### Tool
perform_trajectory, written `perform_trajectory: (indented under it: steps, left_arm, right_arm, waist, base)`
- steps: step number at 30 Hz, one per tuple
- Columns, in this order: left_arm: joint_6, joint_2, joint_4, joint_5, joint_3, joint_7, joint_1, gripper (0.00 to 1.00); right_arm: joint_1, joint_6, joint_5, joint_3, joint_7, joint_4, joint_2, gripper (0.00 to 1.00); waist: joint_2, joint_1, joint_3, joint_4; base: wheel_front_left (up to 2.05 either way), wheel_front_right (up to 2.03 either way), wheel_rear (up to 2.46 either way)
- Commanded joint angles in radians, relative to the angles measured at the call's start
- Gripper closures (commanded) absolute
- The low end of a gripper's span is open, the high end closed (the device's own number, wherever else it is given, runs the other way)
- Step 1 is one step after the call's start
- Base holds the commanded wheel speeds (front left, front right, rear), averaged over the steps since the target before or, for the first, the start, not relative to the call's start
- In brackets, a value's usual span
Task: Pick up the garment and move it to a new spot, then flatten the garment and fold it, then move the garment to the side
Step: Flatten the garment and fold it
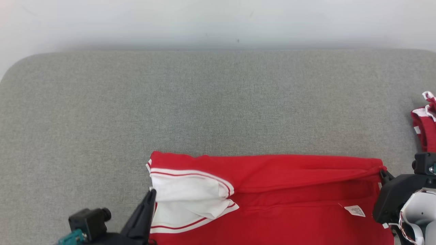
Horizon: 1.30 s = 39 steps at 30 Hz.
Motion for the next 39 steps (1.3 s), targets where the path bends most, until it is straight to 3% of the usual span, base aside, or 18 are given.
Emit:
perform_trajectory:
  steps: [1,14,15,16,17,23,29,32,36,39]
  left_arm:
    - [0.004,-0.007,-0.009,-0.017,-0.002,-0.007,0.024,1.00]
    - [0.025,0.002,0.053,-0.025,-0.030,0.021,0.091,1.00]
    - [0.026,0.001,0.062,-0.020,-0.030,0.018,0.089,0.82]
    - [0.028,-0.002,0.073,-0.018,-0.031,0.014,0.087,0.11]
    - [0.032,-0.002,0.085,-0.010,-0.035,0.012,0.084,0.00]
    - [0.026,-0.008,0.164,0.015,-0.048,-0.009,0.067,0.00]
    - [0.022,-0.010,0.195,0.100,-0.017,-0.172,0.050,0.00]
    - [0.025,-0.012,0.195,0.148,0.003,-0.206,0.043,0.00]
    - [0.017,-0.063,0.137,0.268,0.107,-0.222,0.058,0.00]
    - [-0.020,-0.146,0.074,0.383,0.242,-0.221,0.104,0.00]
  right_arm:
    - [0.017,-0.003,-0.002,-0.004,0.004,-0.010,0.007,1.00]
    - [0.079,-0.003,-0.036,-0.037,0.040,-0.016,0.022,1.00]
    - [0.080,-0.003,-0.041,-0.034,0.039,-0.014,0.023,0.97]
    - [0.081,-0.003,-0.043,-0.032,0.040,-0.010,0.026,0.15]
    - [0.081,-0.003,-0.048,-0.032,0.037,-0.007,0.029,0.00]
    - [0.080,-0.003,-0.060,-0.057,0.000,0.017,0.047,0.00]
    - [0.098,-0.003,-0.039,-0.134,-0.063,-0.008,0.066,0.00]
    - [0.106,-0.003,-0.024,-0.163,-0.094,-0.024,0.070,0.00]
    - [0.130,-0.003,0.064,-0.186,-0.151,-0.005,0.073,0.00]
    - [0.144,-0.003,0.091,-0.168,-0.194,0.040,0.072,0.00]
  waist:
    - [0.0001,0.0003,-0.013,0.002]
    - [0.0001,0.0003,-0.028,0.010]
    - [0.0001,0.0003,-0.028,0.009]
    - [0.0001,0.0003,-0.028,0.009]
    - [0.0001,0.0003,-0.028,0.008]
    - [0.0001,0.0003,-0.042,0.011]
    - [0.0001,0.0003,-0.067,0.031]
    - [0.0001,0.0003,-0.077,0.038]
    - [0.0001,0.0003,-0.094,0.043]
    - [0.0001,0.0003,-0.100,0.037]
  base:
    - [0.00,0.00,0.00]
    - [0.00,0.00,0.00]
    - [0.00,0.00,0.00]
    - [0.00,0.00,0.00]
    - [0.00,0.00,0.00]
    - [0.00,0.00,0.00]
    - [0.00,0.00,0.00]
    - [0.00,0.00,0.00]
    - [0.00,0.00,0.00]
    - [0.00,0.00,0.00]
